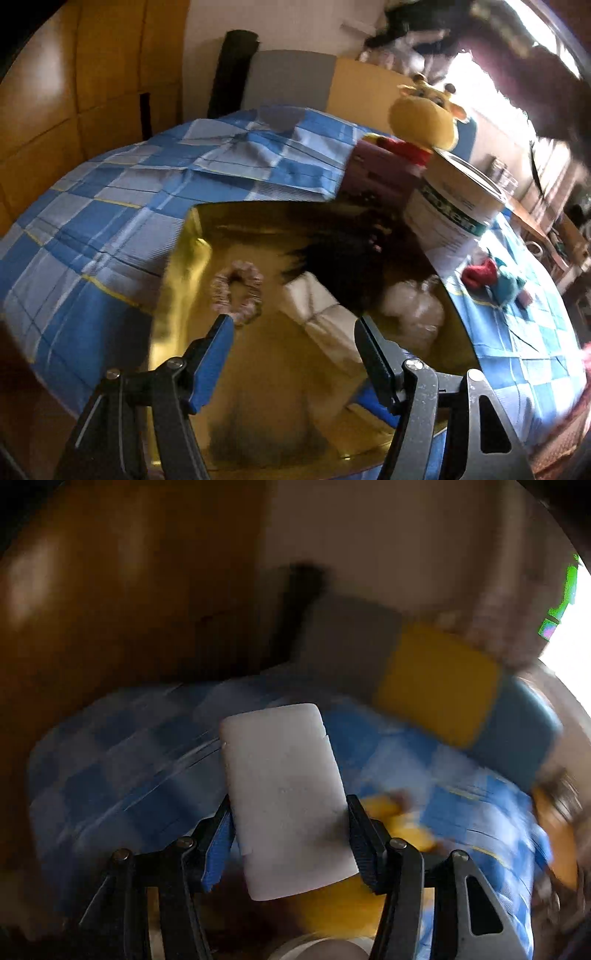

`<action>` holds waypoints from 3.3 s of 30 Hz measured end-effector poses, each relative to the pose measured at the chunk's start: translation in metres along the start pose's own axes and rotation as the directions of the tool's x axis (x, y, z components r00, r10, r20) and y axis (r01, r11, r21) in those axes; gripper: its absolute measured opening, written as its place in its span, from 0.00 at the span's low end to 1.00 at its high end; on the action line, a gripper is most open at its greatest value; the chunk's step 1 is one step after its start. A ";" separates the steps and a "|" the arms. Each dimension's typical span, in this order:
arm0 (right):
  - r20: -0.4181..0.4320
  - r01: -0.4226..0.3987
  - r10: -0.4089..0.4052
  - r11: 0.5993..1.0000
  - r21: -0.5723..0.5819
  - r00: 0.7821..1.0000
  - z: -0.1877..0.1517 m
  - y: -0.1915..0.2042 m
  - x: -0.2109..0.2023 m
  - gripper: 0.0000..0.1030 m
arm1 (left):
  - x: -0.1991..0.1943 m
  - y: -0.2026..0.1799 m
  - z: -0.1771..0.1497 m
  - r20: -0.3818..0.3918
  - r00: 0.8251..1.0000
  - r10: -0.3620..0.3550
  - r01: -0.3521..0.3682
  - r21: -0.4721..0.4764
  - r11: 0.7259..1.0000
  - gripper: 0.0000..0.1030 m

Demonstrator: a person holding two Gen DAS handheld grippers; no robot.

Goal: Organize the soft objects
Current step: 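Carry the white sponge block over the gold tray with the right tool, then lower the sponge into the gold tray and open the right tool, then move both tools back to the plush toys on the bed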

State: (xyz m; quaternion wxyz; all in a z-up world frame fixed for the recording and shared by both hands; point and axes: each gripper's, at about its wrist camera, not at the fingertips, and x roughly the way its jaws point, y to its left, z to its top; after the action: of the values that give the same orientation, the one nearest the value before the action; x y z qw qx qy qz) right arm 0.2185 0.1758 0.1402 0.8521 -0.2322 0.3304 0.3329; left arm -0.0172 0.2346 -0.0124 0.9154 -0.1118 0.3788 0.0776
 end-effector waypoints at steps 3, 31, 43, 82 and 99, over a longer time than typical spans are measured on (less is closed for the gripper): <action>-0.103 -0.108 0.099 0.990 -0.089 0.990 -0.039 0.053 0.027 0.56 | -0.007 0.014 0.001 0.017 0.999 0.042 -0.042 -0.023 0.999 0.66; -0.198 -0.104 0.144 0.975 0.198 0.970 -0.181 0.093 0.045 0.72 | -0.033 0.015 -0.014 0.037 0.994 0.103 -0.102 -0.024 0.995 0.74; -0.062 -0.083 0.099 0.973 0.217 0.993 -0.217 0.057 -0.031 0.72 | -0.037 -0.008 -0.016 0.041 0.997 0.072 -0.074 0.038 0.997 0.75; -0.224 0.352 -0.329 0.407 0.843 0.917 -0.440 -0.207 -0.125 0.72 | 0.000 -0.195 -0.016 -0.061 0.994 -0.088 0.106 0.447 0.888 0.75; -0.229 0.313 -0.278 0.308 0.899 0.933 -0.459 -0.219 -0.126 0.72 | 0.047 -0.260 -0.008 -0.255 0.943 -0.213 0.303 0.398 0.866 0.75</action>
State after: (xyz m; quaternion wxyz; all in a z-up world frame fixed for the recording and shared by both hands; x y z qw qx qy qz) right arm 0.1178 -0.3059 -0.0399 0.8744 0.2233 0.4241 -0.0748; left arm 0.0687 -0.0151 -0.0134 0.8759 0.0363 0.4592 -0.1437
